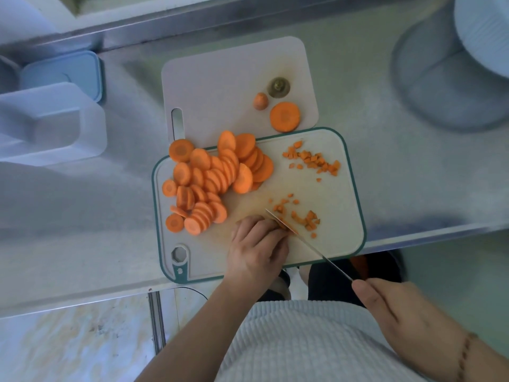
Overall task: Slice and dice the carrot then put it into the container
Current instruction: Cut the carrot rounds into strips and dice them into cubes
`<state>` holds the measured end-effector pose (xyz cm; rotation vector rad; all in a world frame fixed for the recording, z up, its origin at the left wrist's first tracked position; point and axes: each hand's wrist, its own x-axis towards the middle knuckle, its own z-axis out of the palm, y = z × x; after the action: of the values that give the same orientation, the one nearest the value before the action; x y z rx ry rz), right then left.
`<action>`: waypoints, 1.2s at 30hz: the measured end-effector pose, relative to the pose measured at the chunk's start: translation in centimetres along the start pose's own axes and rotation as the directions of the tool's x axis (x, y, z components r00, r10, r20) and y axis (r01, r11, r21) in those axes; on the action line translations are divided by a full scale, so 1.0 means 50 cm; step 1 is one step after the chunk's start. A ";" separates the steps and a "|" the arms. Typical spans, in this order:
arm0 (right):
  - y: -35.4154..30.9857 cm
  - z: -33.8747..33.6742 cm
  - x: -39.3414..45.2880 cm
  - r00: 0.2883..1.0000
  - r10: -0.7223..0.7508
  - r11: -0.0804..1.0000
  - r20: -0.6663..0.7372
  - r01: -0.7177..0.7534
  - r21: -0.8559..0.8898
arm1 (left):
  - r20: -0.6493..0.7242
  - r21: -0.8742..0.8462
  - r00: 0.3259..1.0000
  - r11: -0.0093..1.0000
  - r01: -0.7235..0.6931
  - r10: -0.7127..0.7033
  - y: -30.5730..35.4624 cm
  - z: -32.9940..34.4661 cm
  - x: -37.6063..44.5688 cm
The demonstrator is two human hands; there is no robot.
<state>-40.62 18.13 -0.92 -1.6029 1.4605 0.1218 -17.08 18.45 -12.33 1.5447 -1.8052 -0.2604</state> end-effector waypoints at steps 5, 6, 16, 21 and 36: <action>0.002 0.013 0.004 1.000 0.021 0.999 0.010 -0.021 -0.044 | -0.021 0.010 1.000 1.000 0.009 -0.009 0.006 0.005 0.005; 0.001 0.018 0.010 1.000 0.020 0.997 0.007 -0.020 -0.078 | -0.027 0.010 1.000 1.000 0.013 -0.012 0.007 0.005 0.005; 0.022 0.003 0.028 0.999 -0.037 0.995 -0.030 0.040 0.091 | -0.038 0.043 0.998 0.997 0.057 -0.055 0.009 -0.003 0.004; 0.039 -0.025 0.004 1.000 0.003 0.991 0.013 -0.005 0.131 | -0.039 -0.044 0.989 0.989 0.141 -0.143 0.011 -0.018 0.003; 0.015 -0.110 0.127 0.961 -0.001 1.000 0.276 -0.005 0.023 | -0.036 -0.188 0.938 0.924 0.332 -0.345 0.014 -0.060 -0.001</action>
<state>-42.13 9.94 -2.20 -1.4987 1.2427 0.3161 -15.71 19.55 -9.82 1.7067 -1.4114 -0.5144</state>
